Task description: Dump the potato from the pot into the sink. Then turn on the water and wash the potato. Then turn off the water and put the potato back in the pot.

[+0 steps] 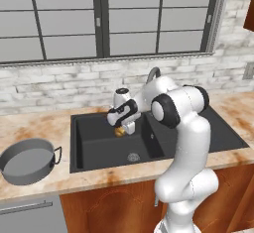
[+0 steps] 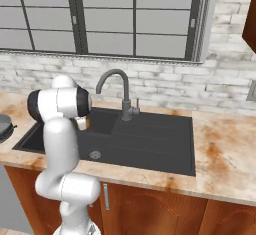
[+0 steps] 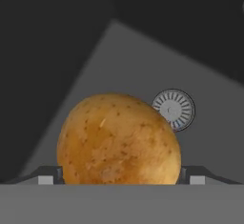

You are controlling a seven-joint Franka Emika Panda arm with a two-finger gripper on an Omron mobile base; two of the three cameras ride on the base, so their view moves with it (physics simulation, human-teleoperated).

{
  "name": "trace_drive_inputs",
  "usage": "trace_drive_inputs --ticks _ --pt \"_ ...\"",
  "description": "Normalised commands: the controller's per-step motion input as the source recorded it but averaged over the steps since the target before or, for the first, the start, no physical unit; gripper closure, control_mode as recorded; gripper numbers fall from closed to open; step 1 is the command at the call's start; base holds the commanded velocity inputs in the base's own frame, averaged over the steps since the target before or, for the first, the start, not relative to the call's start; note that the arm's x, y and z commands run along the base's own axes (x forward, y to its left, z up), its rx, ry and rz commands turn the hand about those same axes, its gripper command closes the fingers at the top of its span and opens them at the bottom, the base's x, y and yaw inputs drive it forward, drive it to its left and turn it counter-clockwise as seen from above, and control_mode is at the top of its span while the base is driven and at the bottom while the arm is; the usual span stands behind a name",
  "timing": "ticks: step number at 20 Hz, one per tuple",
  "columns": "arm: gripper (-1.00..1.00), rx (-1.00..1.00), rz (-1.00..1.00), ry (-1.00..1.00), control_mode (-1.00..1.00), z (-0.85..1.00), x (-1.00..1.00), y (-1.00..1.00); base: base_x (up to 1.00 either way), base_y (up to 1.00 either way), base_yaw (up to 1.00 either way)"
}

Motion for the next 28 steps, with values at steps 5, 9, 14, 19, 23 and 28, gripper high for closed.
trace_drive_inputs --ticks 5,9,14,19,23,28 --pt "1.0 0.0 0.0 0.0 -1.0 -0.57 0.07 -0.14 0.0 0.0 0.0" --pt "1.0 0.0 0.02 0.0 -1.0 -0.5 -0.11 -0.29 0.0 0.0 0.0" --pt "1.0 0.0 0.11 0.0 -1.0 -0.49 -0.45 -0.03 0.0 0.0 0.0" --pt "1.0 0.0 0.04 0.0 -1.0 -0.58 -0.13 -0.04 0.0 0.0 0.0" --pt "1.0 0.0 0.0 0.0 -1.0 -0.22 0.29 0.0 0.0 0.0 0.0" --pt "1.0 0.0 0.0 0.0 -1.0 -0.12 0.35 0.0 0.0 0.0 0.0"
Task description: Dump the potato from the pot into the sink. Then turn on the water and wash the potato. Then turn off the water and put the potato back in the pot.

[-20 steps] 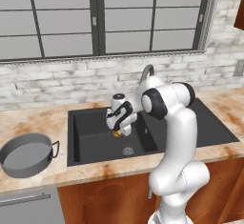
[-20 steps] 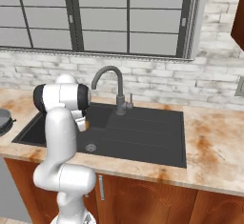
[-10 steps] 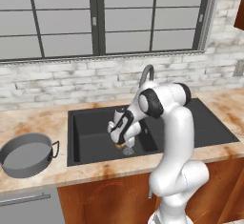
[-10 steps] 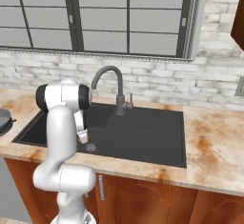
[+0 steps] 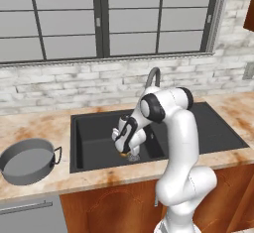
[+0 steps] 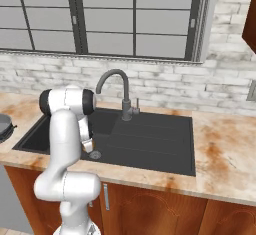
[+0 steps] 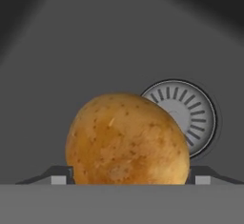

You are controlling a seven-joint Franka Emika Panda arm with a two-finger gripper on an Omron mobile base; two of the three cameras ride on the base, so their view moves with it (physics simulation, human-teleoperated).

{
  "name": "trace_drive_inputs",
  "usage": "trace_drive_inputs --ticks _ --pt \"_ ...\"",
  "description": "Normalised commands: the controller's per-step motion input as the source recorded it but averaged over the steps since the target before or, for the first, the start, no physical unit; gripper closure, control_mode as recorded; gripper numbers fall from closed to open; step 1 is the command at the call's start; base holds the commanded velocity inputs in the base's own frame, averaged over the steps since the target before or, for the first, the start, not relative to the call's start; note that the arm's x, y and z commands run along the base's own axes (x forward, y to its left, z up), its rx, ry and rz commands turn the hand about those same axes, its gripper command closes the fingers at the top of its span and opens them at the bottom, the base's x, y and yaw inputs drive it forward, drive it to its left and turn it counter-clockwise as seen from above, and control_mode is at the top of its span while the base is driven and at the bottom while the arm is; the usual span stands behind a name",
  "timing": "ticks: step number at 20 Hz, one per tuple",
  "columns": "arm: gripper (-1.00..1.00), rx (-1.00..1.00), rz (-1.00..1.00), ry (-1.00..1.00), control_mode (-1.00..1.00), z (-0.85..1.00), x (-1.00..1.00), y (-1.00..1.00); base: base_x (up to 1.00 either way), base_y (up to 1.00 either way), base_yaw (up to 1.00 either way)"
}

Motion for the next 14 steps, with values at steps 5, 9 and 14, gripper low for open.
trace_drive_inputs --ticks 5,9,14 --pt "-1.0 0.0 0.0 0.0 -1.0 -0.17 0.17 0.0 0.0 0.0 0.0" --pt "-1.0 0.0 0.0 0.0 -1.0 0.04 0.0 0.0 0.0 0.0 0.0" --pt "-1.0 0.0 0.01 0.02 -1.0 0.72 0.0 -0.11 0.0 0.0 0.0"
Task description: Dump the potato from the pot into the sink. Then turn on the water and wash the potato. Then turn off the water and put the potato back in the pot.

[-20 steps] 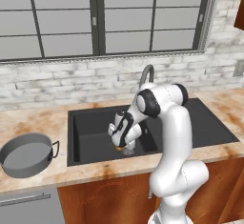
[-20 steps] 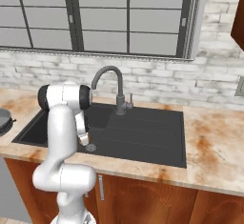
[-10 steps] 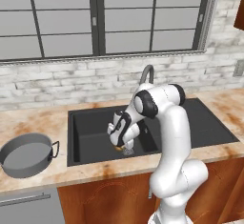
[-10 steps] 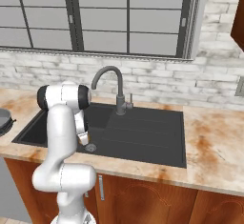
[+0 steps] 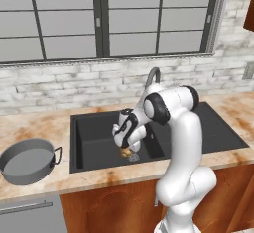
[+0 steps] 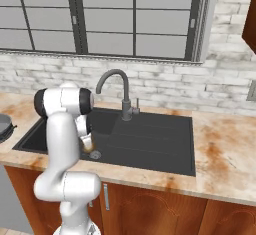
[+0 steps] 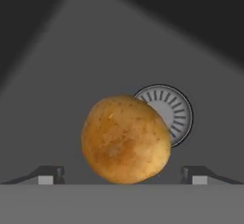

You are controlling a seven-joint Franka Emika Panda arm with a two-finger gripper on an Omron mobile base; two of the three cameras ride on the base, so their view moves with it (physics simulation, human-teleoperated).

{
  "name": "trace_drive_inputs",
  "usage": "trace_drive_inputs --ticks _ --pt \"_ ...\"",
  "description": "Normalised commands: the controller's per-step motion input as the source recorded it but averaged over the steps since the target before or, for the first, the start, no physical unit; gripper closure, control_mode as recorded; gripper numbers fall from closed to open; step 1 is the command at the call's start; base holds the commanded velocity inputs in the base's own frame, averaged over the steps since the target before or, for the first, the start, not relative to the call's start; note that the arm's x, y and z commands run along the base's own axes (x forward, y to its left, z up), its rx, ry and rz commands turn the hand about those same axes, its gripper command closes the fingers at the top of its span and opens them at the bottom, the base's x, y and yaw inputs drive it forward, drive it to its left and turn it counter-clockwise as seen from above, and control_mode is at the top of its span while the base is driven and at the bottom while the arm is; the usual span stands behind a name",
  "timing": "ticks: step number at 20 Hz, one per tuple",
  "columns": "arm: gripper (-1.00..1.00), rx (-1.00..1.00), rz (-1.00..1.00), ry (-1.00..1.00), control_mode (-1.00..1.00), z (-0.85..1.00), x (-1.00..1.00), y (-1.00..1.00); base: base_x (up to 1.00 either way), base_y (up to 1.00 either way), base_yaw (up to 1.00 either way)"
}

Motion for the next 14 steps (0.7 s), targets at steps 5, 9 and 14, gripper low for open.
trace_drive_inputs --ticks 5,9,14 --pt "-1.0 -0.01 0.05 0.0 -1.0 0.73 -0.07 0.0 0.0 0.0 0.0" --pt "-1.0 -0.04 0.16 -0.03 -1.0 0.97 -0.35 -0.15 0.0 0.0 0.0" --pt "-1.0 -0.07 0.17 -0.1 -1.0 0.88 -0.54 -0.51 0.0 0.0 0.0"
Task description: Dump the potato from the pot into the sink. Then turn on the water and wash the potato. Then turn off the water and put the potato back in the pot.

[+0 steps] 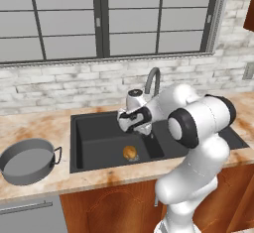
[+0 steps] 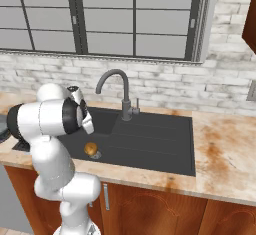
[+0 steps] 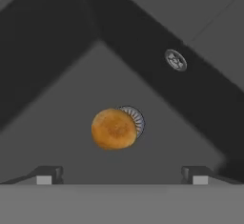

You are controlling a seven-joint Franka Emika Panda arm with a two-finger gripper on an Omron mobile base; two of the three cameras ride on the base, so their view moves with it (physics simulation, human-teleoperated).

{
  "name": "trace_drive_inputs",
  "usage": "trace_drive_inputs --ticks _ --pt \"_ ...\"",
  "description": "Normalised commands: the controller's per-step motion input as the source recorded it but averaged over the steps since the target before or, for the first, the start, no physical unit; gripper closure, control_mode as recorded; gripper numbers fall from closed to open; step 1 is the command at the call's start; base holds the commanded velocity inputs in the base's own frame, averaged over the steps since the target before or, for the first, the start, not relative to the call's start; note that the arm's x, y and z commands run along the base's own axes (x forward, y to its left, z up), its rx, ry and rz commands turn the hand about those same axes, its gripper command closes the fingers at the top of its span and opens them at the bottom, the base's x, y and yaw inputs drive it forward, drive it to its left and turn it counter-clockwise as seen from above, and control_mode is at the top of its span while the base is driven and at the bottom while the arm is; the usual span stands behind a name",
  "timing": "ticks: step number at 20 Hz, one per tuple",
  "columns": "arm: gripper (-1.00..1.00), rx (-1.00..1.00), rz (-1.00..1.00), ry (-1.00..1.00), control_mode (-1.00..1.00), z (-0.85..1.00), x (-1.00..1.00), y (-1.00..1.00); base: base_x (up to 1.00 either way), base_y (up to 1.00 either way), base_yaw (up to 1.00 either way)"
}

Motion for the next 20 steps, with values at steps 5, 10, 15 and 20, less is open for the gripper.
trace_drive_inputs --ticks 5,10,15,20 --pt "-1.0 -0.06 0.25 -0.19 -1.0 0.96 -0.62 -0.51 0.0 0.0 0.0" --pt "-1.0 -0.01 0.34 -0.28 -1.0 0.71 -0.62 -0.77 0.0 0.0 0.0" --pt "-1.0 -0.01 0.45 -0.38 -1.0 0.74 -0.43 -0.88 0.0 0.0 0.0" --pt "-1.0 -0.18 0.26 -0.2 -1.0 0.65 0.0 -0.88 0.0 0.0 0.0"
